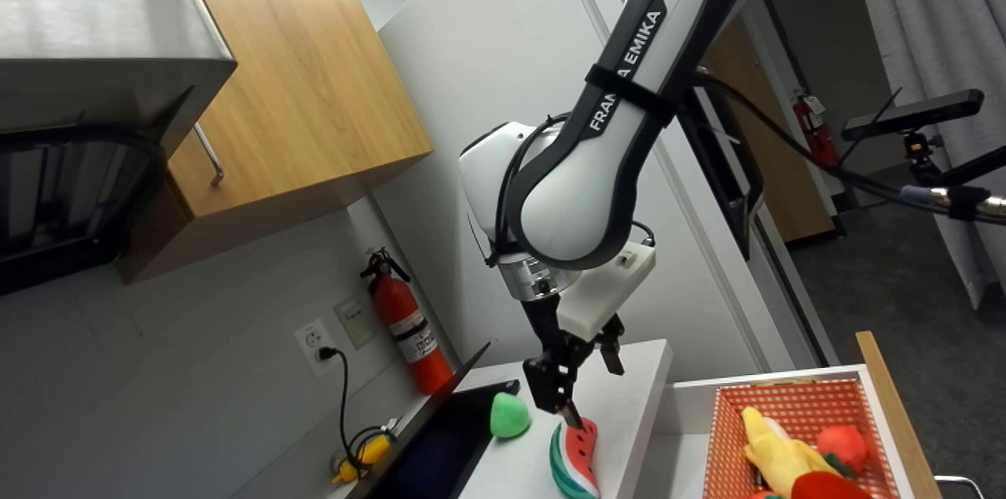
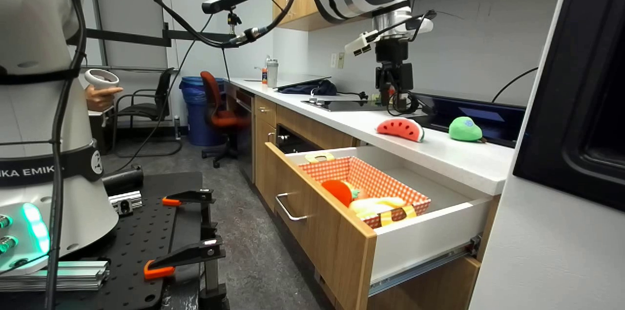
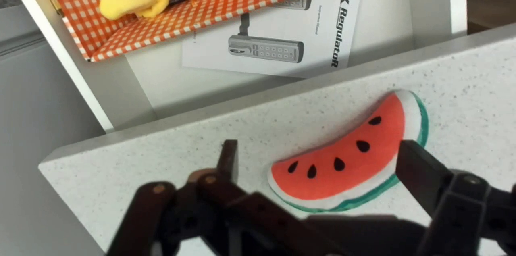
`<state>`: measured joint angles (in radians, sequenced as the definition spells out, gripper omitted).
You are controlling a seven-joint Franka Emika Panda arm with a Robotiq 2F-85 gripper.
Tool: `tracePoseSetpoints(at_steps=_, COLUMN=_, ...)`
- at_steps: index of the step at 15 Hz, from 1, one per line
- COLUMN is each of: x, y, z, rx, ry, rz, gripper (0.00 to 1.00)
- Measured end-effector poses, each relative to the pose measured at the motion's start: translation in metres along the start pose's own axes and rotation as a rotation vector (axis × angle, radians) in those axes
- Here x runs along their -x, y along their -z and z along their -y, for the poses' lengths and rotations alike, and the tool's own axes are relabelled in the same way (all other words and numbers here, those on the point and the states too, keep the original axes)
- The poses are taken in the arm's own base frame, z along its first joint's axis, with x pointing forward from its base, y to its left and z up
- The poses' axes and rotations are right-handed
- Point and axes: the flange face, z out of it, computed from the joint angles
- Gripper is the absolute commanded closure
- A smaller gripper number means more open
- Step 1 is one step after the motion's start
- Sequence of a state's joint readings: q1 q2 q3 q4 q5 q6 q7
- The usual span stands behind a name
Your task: Open the top drawer, Pick up the watermelon plush toy from the countertop and put it in the basket. Pick up the banana plush toy from the basket in the drawer and put it on the countertop. Close the top drawer.
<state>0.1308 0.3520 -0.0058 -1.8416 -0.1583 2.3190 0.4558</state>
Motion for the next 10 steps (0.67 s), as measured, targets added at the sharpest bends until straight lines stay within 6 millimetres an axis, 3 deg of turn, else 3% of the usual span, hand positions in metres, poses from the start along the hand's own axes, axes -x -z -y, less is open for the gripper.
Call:
tracePoseSetpoints(at_steps=6, x=-0.014, y=0.003, z=0.042, rx=-0.034, ry=-0.098, rz=-0.030, gripper=0.00)
tracePoseSetpoints(at_steps=10, x=-0.021, y=-0.009, z=0.050, rx=-0.040, ry=-0.145, rz=-0.023, gripper=0.00)
